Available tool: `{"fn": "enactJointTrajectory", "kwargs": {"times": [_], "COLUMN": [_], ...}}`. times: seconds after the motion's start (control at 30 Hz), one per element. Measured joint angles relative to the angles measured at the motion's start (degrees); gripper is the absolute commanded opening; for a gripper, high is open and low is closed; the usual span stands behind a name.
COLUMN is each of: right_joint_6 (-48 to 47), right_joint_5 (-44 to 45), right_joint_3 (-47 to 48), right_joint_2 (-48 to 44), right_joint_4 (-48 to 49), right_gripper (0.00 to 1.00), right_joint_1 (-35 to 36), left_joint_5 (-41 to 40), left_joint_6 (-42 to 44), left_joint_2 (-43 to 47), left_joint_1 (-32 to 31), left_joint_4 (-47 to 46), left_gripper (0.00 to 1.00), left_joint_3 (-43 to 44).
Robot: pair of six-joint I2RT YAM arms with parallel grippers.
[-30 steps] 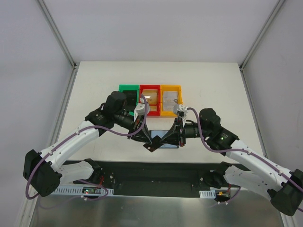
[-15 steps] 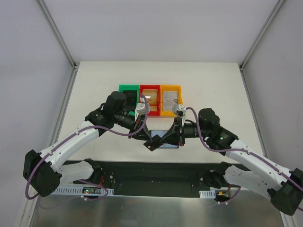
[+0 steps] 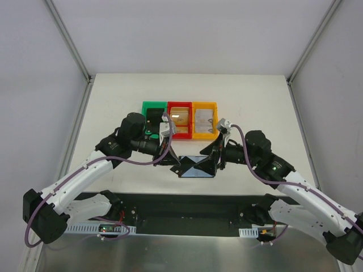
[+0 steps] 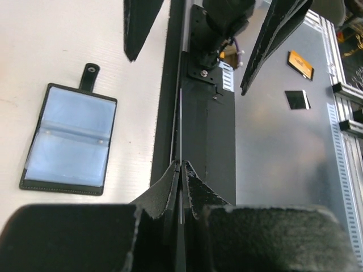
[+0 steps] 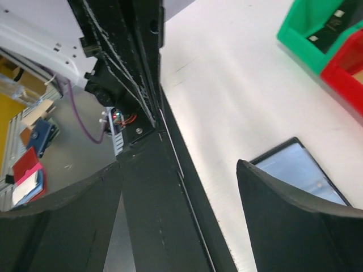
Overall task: Take the credit cards out of the card holder
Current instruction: Place the credit card in the storage box.
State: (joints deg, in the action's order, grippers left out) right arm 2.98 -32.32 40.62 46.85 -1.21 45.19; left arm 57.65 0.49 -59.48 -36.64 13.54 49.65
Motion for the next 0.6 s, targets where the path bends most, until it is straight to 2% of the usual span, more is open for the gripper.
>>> {"fn": "enactJointTrajectory", "kwargs": {"times": [0.4,0.6], "right_joint_6": [-0.22,-0.33], "right_joint_5": [7.13,9.2], "right_joint_3": [0.0,-0.02], "right_joint_2": [-7.13,-9.07], "right_joint_4": [-4.7,-6.21], "right_gripper": [0.82,0.82], "right_joint_1": [-3.74,-4.07], "left_joint_5": [-16.57,-25.27], "left_joint_6": [-8.24,-7.17], "left_joint_2": [8.81,13.03], "left_joint_1": [0.37,0.39], "left_joint_4": [0.09,-0.79], "left_gripper": [0.0,0.0], "left_joint_3": [-0.04,-1.9]}}
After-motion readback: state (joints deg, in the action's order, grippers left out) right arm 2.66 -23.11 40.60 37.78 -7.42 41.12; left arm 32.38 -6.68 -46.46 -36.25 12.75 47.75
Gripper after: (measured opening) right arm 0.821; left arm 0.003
